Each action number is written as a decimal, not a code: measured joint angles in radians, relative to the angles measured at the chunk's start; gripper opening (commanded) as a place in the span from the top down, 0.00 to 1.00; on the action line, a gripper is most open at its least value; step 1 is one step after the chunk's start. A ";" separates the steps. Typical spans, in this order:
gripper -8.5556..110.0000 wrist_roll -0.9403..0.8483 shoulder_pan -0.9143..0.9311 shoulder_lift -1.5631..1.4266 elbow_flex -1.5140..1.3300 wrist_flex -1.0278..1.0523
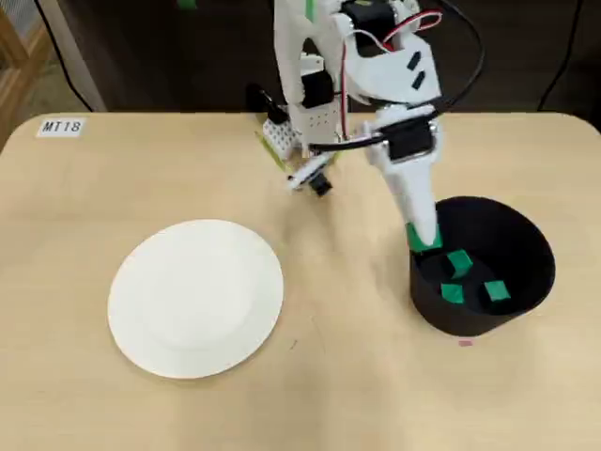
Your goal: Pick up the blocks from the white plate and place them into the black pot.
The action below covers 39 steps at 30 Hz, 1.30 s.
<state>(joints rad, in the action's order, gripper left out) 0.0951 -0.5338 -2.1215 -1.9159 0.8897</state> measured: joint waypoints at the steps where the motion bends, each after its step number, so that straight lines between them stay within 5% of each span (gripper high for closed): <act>1: 0.95 0.000 -0.026 -0.003 -0.008 -0.005; 19: 0.94 -0.009 -0.129 -0.048 -0.345 -0.373; 22: 0.73 -0.023 -0.129 -0.046 -0.347 -0.374; 25: 0.70 -0.048 -0.129 -0.046 -0.347 -0.374; 28: 0.74 -0.049 -0.129 -0.046 -0.347 -0.376; 32: 0.95 -0.043 -0.120 -0.043 -0.347 -0.376; 39: 0.95 -0.078 0.035 -0.043 -0.347 -0.383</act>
<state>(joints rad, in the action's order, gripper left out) 0.0169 -0.4985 -2.1644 -2.2626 0.5062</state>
